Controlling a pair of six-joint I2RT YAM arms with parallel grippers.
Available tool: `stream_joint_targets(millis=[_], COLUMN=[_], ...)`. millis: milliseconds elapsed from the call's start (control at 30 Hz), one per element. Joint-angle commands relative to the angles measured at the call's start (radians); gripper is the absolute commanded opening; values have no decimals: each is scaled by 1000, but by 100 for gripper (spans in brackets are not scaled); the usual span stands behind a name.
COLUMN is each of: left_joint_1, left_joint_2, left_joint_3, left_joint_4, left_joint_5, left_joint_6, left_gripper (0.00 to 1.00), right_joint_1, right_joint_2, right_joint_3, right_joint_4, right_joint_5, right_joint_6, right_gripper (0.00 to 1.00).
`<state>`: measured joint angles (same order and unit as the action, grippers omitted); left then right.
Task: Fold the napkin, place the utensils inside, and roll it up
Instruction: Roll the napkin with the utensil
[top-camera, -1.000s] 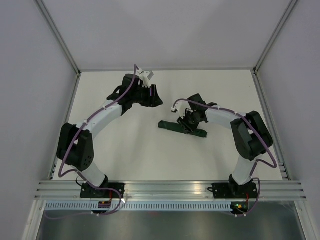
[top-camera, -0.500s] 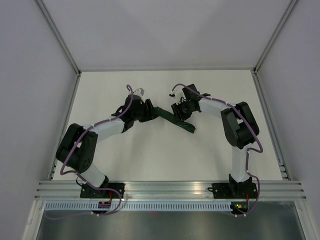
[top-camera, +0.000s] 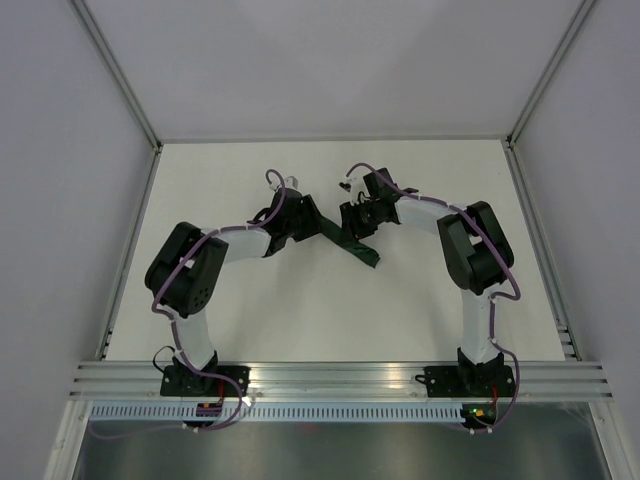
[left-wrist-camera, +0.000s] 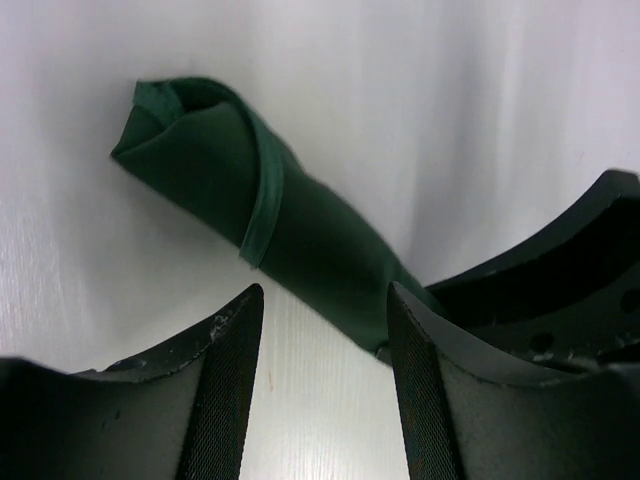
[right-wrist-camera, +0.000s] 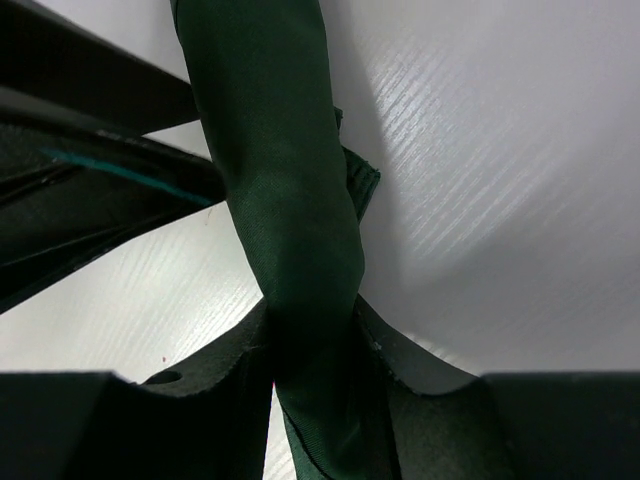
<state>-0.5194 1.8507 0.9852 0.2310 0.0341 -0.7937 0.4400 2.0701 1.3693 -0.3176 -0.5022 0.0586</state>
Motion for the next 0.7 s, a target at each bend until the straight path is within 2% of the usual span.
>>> stream_joint_targets(millis=[0, 433, 667], left_joint_1=[-7, -13, -13], left_joint_2=[36, 150, 206], left_joint_3=[90, 283, 368], left_joint_4=[2, -209, -291], left_joint_5=[-60, -69, -39], left_joint_6=[-32, 105, 165], left_gripper=[57, 53, 53], right_joint_1=[8, 8, 6], right_joint_2=[81, 78, 78], right_joint_3=[-41, -18, -13], right_joint_4=[-84, -95, -107], right_joint_5=[7, -113, -136], right_joint_6=[46, 133, 138], right_gripper=[41, 43, 50])
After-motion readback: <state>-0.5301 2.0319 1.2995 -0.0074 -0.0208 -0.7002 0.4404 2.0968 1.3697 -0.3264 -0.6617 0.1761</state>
